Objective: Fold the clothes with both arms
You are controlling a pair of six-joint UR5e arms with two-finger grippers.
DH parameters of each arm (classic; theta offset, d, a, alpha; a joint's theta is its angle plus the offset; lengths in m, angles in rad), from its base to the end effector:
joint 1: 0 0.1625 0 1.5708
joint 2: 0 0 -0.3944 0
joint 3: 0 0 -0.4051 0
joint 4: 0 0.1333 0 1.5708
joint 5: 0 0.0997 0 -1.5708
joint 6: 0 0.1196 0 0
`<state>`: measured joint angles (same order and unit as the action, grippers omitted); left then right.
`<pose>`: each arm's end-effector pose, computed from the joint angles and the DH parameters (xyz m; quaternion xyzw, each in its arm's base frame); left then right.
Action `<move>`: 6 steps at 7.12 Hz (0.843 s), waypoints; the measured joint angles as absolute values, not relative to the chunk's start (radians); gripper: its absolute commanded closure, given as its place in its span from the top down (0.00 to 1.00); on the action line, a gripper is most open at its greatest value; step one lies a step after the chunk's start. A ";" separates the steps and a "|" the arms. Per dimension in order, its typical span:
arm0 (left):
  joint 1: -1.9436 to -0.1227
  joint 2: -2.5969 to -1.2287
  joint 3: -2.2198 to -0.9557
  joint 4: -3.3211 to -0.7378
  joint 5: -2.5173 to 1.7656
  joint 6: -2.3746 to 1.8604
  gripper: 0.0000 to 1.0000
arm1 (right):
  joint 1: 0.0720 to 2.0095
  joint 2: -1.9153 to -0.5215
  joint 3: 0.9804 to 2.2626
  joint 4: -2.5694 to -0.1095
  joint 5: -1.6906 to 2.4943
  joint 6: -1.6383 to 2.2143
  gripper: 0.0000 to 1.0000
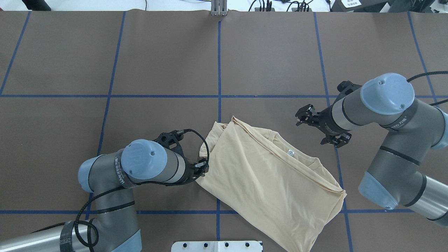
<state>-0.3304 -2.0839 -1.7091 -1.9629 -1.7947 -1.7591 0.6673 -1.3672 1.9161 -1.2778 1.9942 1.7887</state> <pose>0.5960 -0.3173 0.2330 -0.0614 0.5009 -0.1671 0.8470 -0.3981 -0.4208 0.3357 -0.0979 -0.4322 0.3046 0.8431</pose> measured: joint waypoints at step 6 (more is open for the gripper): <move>-0.409 -2.081 -1.742 -1.949 -1.799 -1.714 0.00 | 0.679 -1.369 1.910 -1.278 1.994 1.788 1.00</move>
<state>-0.4092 -2.0807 -1.7421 -1.9493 -1.7991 -1.7138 0.6788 -1.3690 1.9105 -1.2778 1.9937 1.7876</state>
